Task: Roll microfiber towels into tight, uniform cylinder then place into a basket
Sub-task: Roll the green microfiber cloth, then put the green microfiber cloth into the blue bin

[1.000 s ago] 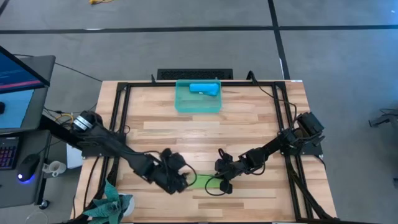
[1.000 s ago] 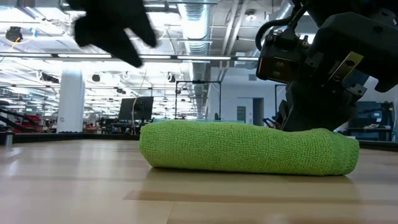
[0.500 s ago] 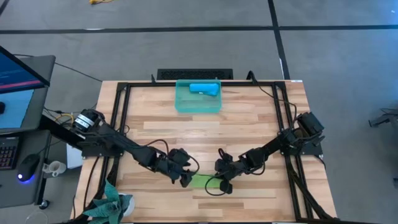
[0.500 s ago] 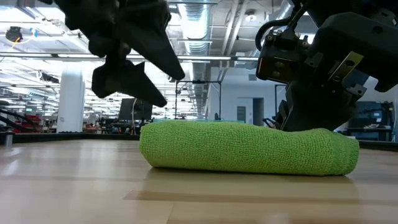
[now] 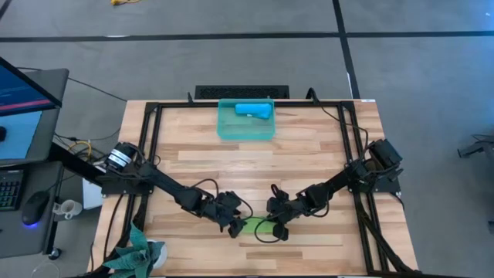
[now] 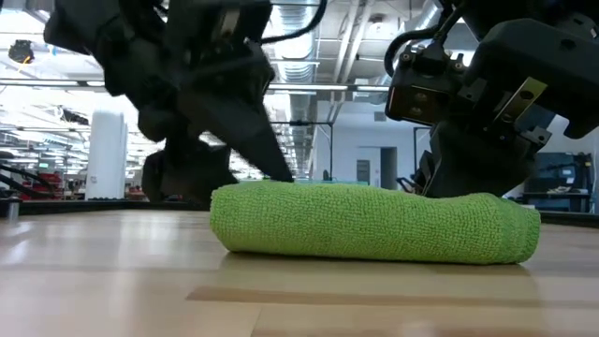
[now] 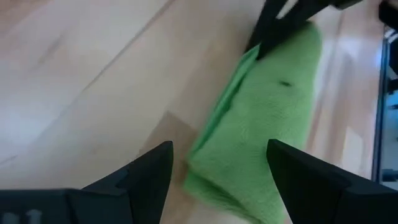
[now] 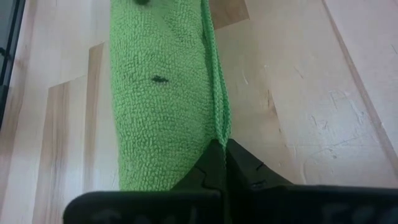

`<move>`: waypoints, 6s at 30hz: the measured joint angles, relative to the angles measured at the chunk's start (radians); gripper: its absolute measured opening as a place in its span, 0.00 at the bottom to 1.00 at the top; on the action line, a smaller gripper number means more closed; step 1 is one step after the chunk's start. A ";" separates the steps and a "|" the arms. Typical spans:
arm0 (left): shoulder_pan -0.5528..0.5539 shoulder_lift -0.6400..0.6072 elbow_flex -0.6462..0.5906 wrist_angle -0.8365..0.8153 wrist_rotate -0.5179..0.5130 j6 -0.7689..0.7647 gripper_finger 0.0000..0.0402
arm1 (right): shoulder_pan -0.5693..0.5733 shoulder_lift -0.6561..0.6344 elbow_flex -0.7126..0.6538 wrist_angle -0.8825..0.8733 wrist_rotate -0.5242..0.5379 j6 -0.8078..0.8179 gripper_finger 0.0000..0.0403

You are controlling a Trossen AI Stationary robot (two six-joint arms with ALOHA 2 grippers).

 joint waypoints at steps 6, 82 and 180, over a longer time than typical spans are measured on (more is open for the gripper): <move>0.000 0.016 -0.002 0.009 0.041 -0.004 0.63 | 0.000 0.000 0.000 -0.001 0.000 0.000 0.03; -0.009 0.012 -0.001 0.017 0.050 0.121 0.03 | 0.073 0.007 0.144 -0.142 0.060 -0.115 0.02; -0.024 0.013 -0.001 -0.067 0.025 0.038 0.03 | 0.196 -0.220 -0.050 0.047 0.246 0.381 0.62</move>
